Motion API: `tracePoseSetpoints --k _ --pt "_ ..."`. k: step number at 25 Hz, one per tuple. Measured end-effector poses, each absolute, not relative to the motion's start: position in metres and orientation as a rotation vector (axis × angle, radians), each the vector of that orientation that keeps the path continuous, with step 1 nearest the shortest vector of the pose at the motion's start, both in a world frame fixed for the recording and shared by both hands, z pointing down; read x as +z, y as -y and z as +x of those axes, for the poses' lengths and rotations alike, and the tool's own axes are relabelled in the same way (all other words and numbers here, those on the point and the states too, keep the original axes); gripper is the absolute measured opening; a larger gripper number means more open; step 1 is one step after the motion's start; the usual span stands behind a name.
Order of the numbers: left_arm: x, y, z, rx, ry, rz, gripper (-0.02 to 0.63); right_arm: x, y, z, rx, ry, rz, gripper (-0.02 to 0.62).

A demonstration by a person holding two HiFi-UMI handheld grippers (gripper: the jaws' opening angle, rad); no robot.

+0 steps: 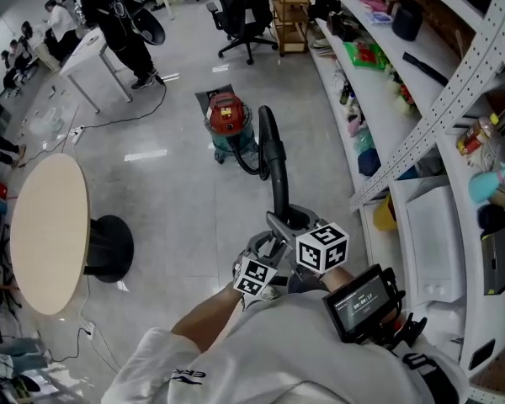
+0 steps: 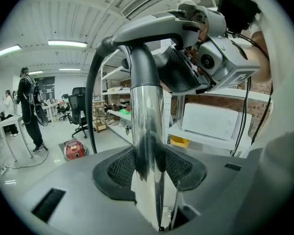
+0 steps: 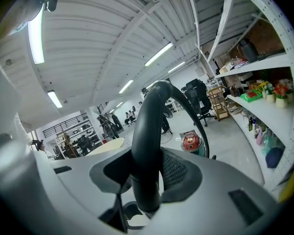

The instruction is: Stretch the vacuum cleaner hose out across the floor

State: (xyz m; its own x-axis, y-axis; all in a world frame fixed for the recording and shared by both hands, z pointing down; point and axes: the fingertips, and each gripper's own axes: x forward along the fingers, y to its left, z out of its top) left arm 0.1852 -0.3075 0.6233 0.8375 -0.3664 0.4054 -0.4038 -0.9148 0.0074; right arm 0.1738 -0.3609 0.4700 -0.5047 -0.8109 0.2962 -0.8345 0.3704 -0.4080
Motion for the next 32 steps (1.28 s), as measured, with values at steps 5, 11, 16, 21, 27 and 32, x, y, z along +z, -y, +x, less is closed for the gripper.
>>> tracePoseSetpoints --k 5,11,16,21,27,32 --pt "0.625 0.282 0.178 0.609 0.649 2.904 0.156 0.475 0.336 0.163 0.801 2.570 1.490 0.156" --pt "0.619 0.265 0.180 0.585 0.741 2.888 0.156 0.465 0.315 0.160 0.760 2.614 1.407 0.156" --pt "0.611 0.235 0.194 0.590 0.823 2.871 0.156 0.454 0.281 0.170 0.717 2.660 1.330 0.156" --pt "0.601 0.194 0.213 0.574 0.890 2.852 0.156 0.453 0.241 0.187 0.717 2.694 1.268 0.156" --pt "0.596 0.150 0.223 0.567 0.959 2.811 0.158 0.449 0.196 0.191 0.704 2.729 1.193 0.156" --pt "0.600 0.120 0.220 0.592 0.995 2.768 0.158 0.453 0.167 0.185 0.717 2.739 1.130 0.156"
